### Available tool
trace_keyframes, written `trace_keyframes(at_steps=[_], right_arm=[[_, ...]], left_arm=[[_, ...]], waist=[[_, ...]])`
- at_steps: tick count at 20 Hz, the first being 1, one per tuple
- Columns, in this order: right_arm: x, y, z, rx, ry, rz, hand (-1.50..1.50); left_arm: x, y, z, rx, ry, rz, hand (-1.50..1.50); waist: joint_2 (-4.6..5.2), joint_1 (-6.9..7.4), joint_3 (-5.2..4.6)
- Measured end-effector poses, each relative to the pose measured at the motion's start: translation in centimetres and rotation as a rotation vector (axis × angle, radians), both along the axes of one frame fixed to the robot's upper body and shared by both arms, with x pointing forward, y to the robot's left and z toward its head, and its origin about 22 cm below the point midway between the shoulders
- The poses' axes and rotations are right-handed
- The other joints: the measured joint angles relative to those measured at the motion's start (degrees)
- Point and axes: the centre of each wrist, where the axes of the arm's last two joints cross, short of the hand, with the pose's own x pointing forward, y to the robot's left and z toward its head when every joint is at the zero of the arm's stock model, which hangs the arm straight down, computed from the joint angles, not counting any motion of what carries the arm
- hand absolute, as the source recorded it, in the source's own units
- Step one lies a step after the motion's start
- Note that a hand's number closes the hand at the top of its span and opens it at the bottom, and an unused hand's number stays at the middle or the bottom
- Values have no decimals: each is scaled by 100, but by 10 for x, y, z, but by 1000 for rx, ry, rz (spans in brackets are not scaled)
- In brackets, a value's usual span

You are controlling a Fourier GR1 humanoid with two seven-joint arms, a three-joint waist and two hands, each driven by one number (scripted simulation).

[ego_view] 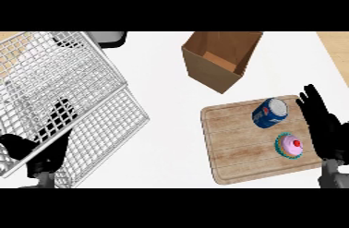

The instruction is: Pick the cupcake from the cutting board and place it in the cardboard box

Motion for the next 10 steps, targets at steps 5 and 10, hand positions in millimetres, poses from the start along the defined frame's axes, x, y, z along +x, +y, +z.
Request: trace_keyframes(at_steps=[5,10], right_arm=[[-6,-10,14,24,-94,20,-150],[-17,-42,34,-390,-89,132,-150]], left_arm=[[19,-18,2,74,-83,-117,0],[21,-20,3,104,-53,-88,0]], waist=[[40,-197,52],[62,-156,28]])
